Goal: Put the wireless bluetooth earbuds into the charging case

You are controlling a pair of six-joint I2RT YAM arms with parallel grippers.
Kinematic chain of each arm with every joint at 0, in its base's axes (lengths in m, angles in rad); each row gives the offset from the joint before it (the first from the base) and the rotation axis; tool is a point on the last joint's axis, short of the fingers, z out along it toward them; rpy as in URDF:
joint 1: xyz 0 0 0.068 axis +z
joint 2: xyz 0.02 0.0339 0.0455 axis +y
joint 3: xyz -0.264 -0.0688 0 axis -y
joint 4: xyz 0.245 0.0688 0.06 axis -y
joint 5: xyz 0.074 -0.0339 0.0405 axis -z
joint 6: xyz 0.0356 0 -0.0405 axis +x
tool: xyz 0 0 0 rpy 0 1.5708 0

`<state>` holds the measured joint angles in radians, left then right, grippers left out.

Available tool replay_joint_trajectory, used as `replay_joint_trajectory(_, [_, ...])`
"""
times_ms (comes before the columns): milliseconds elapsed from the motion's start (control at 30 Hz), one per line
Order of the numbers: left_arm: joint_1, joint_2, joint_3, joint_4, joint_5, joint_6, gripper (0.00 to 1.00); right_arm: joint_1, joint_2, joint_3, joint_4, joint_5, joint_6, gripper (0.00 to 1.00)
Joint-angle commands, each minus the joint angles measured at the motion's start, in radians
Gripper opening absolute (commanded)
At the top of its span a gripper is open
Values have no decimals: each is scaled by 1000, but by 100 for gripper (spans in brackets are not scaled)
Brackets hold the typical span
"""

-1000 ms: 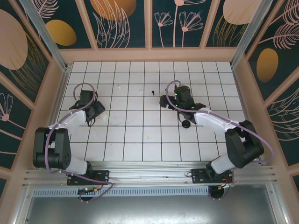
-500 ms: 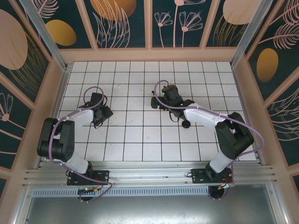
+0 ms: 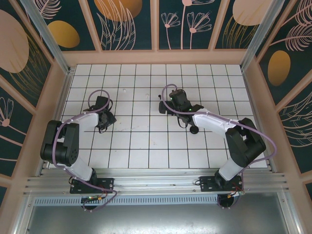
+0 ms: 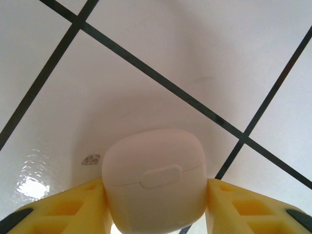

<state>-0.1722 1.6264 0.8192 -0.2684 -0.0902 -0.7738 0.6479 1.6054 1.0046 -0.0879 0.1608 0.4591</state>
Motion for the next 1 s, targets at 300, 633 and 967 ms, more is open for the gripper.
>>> replay_joint_trajectory(300, [-17,-146,-51,138,149,169,34,-83,-149,-52,5,-140,103,95])
replay_joint_trajectory(633, [-120,-337,-120,398,373,307,24,-196,-285,33,-127,-412,122,93])
replay_joint_trajectory(967, [-312,-463,-180,635,459,535,22,-106,-273,120,-148,-630,189,84])
